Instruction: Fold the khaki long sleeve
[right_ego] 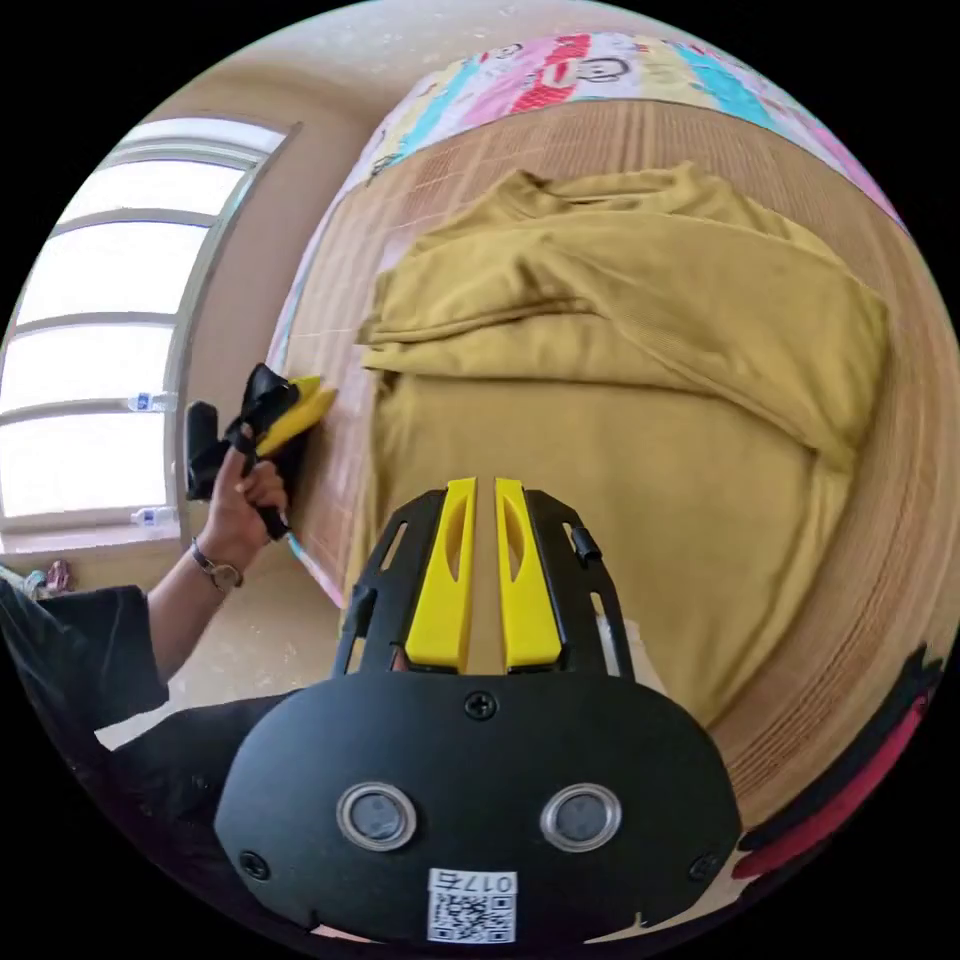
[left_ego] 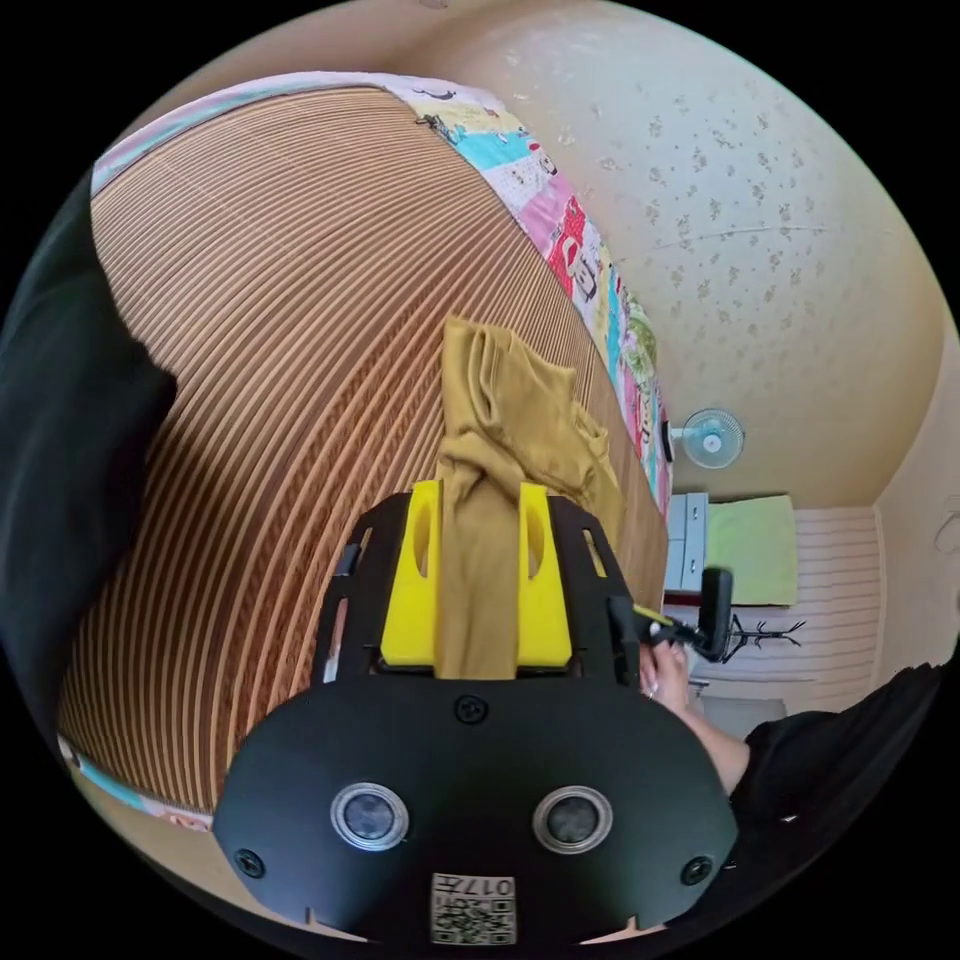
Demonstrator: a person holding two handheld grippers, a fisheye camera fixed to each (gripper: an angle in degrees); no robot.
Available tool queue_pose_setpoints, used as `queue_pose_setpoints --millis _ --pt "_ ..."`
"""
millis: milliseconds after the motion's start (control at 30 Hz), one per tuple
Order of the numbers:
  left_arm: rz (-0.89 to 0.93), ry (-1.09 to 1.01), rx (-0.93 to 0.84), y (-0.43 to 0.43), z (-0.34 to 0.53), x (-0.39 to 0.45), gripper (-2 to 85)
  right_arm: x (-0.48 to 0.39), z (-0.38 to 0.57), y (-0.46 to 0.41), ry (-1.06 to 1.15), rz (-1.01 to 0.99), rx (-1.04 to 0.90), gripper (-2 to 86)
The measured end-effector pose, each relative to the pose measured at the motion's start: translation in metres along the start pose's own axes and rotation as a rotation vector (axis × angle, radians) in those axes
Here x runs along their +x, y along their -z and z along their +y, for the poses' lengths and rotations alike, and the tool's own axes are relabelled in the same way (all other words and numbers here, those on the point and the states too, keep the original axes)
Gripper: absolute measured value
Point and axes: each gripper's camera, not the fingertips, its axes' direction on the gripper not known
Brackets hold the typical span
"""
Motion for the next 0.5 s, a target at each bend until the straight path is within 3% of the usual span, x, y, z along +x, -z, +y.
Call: queue_pose_setpoints --millis 133,233,333,500 --pt "0.006 -0.084 -0.001 -0.021 -0.04 0.023 11.5 0.093 0.008 0.061 -0.265 0.102 0.172 5.3" --pt "-0.092 -0.095 -0.094 -0.055 -0.064 0.037 10.5 0.135 -0.001 0.092 -0.39 0.104 0.318 7.1" --pt "-0.182 -0.029 -0.117 -0.07 -0.075 0.033 6.5 0.169 -0.027 0.092 -0.487 0.065 0.328 6.9" --pt "0.023 -0.126 -0.134 -0.041 -0.088 0.037 2.0 0.194 -0.063 0.095 -0.537 0.203 0.261 1.8"
